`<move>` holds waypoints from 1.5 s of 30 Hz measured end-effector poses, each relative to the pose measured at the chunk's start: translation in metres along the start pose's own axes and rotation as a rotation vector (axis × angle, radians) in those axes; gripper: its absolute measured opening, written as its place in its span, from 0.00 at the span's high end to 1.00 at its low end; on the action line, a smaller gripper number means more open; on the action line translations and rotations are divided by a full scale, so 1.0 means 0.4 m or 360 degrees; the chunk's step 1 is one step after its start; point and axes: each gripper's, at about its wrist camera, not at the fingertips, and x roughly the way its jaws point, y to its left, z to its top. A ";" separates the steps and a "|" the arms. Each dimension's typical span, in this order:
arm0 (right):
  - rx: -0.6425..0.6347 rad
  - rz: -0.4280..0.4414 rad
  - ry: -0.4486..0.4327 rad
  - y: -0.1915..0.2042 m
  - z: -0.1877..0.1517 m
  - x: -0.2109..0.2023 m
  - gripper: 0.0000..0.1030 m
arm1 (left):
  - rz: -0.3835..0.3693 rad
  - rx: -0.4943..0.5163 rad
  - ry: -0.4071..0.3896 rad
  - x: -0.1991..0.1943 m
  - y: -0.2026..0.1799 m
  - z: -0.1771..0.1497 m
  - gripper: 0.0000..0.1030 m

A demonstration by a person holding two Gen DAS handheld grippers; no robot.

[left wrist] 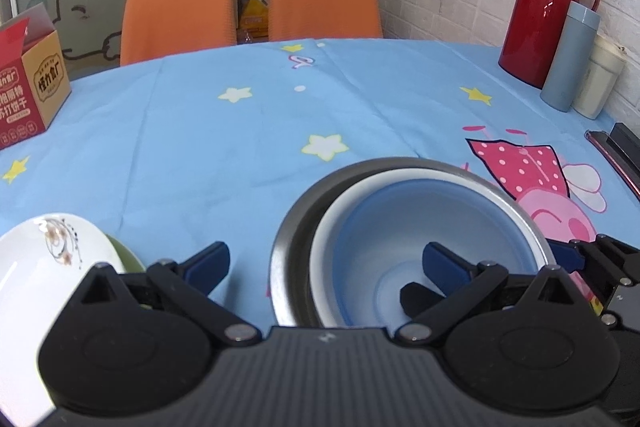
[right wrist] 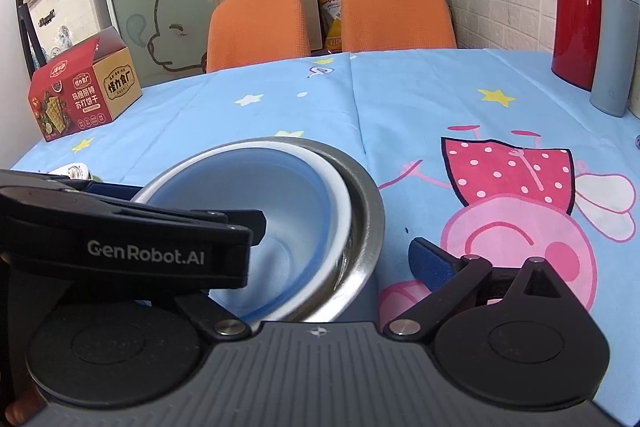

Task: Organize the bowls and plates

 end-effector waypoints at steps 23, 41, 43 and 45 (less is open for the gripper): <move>-0.0022 0.0015 -0.0175 0.059 0.100 -0.103 0.28 | -0.0034 -0.0087 -0.0129 -0.132 -0.008 0.096 0.51; -0.0253 0.0535 -0.0013 0.400 0.087 0.004 0.13 | 0.0401 -0.0412 -0.0137 -0.278 0.357 -0.020 0.49; -0.0269 0.0546 0.0028 0.419 0.072 0.019 0.13 | 0.0402 -0.0444 -0.0107 -0.271 0.385 -0.041 0.49; -0.0277 0.0543 0.0057 0.428 0.062 0.028 0.13 | 0.0397 -0.0461 -0.0087 -0.262 0.400 -0.056 0.49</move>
